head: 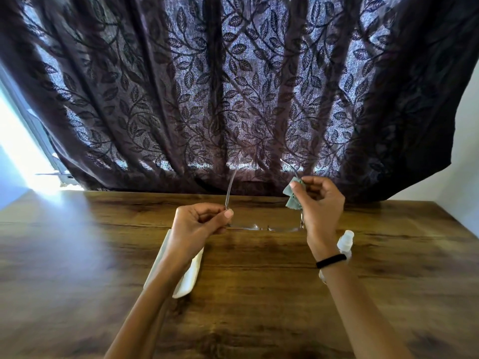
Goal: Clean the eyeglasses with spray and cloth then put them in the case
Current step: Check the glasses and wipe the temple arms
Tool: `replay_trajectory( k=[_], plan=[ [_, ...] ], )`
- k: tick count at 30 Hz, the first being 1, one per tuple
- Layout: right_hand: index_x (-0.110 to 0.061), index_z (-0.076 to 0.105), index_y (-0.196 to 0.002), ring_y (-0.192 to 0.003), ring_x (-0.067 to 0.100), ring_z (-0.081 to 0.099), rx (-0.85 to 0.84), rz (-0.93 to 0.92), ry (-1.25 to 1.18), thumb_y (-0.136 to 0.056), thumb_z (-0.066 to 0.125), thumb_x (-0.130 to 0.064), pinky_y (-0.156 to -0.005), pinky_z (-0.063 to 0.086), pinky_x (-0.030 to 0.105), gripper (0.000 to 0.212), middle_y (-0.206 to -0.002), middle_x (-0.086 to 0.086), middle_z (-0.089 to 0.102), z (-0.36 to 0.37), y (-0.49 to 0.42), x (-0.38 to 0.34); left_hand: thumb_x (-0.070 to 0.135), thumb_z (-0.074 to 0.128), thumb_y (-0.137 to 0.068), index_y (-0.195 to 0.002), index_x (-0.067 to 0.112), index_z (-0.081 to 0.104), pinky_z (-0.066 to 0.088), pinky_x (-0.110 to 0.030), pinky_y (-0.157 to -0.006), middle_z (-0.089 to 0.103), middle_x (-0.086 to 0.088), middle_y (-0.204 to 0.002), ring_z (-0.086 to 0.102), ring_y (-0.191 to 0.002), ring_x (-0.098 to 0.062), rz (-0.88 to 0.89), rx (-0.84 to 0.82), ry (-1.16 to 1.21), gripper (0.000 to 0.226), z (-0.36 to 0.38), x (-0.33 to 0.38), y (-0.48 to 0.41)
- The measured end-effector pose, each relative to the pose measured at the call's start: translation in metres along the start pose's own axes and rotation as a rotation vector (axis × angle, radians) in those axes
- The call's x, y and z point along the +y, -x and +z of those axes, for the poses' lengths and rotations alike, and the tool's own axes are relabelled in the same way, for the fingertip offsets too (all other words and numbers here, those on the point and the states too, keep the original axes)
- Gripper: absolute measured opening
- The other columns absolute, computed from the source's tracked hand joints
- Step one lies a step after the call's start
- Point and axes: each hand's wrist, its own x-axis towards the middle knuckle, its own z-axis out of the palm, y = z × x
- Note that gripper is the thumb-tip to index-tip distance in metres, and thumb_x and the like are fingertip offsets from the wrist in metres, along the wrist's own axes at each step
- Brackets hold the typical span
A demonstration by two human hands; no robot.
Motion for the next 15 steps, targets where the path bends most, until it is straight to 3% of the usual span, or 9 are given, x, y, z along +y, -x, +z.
replay_trajectory(
  k=[3, 8, 10, 13, 15],
  plan=[
    [-0.008, 0.064, -0.087, -0.072, 0.013, 0.064, -0.008, -0.013, 0.007, -0.074, 0.076, -0.011, -0.064, 0.055, 0.022, 0.018, -0.079, 0.003, 0.067, -0.001, -0.009, -0.002, 0.013, 0.070, -0.071, -0.080, 0.006, 0.072, 0.052, -0.016, -0.056, 0.071, -0.002, -0.066, 0.064, -0.060, -0.010, -0.008, -0.081, -0.036, 0.011, -0.001, -0.002, 0.004],
    [-0.009, 0.064, -0.082, -0.078, 0.026, 0.067, -0.073, -0.025, 0.104, -0.072, 0.077, -0.009, -0.071, 0.056, 0.036, 0.016, -0.082, 0.011, 0.068, -0.009, -0.022, -0.001, 0.004, 0.069, -0.074, -0.077, 0.005, 0.071, 0.053, -0.018, -0.056, 0.070, -0.001, -0.063, 0.064, -0.058, -0.009, -0.034, -0.159, -0.071, 0.003, 0.000, -0.004, 0.006],
    [-0.016, 0.062, -0.075, -0.074, 0.021, 0.066, -0.116, -0.032, 0.153, -0.072, 0.077, -0.009, -0.069, 0.056, 0.033, 0.017, -0.077, 0.007, 0.067, -0.011, -0.026, 0.001, 0.002, 0.069, -0.075, -0.078, 0.002, 0.071, 0.053, -0.017, -0.056, 0.070, -0.001, -0.063, 0.064, -0.059, -0.009, -0.038, -0.189, -0.094, 0.003, -0.001, -0.004, 0.005],
    [-0.019, 0.060, -0.070, -0.058, -0.001, 0.060, -0.130, -0.088, 0.252, -0.072, 0.076, -0.010, -0.058, 0.052, 0.016, 0.019, -0.065, -0.006, 0.062, -0.013, -0.029, 0.004, 0.004, 0.071, -0.075, -0.079, -0.001, 0.071, 0.051, -0.017, -0.055, 0.069, -0.001, -0.063, 0.064, -0.059, -0.009, -0.001, -0.247, -0.175, 0.007, -0.002, -0.003, 0.005],
    [-0.015, 0.060, -0.070, -0.054, -0.001, 0.058, -0.141, -0.108, 0.326, -0.073, 0.076, -0.012, -0.053, 0.052, 0.016, 0.016, -0.062, -0.006, 0.061, -0.014, -0.030, 0.006, 0.009, 0.073, -0.074, -0.076, 0.001, 0.072, 0.049, -0.017, -0.055, 0.069, -0.002, -0.064, 0.063, -0.059, -0.009, 0.015, -0.261, -0.217, 0.008, -0.002, -0.003, 0.005]
  ],
)
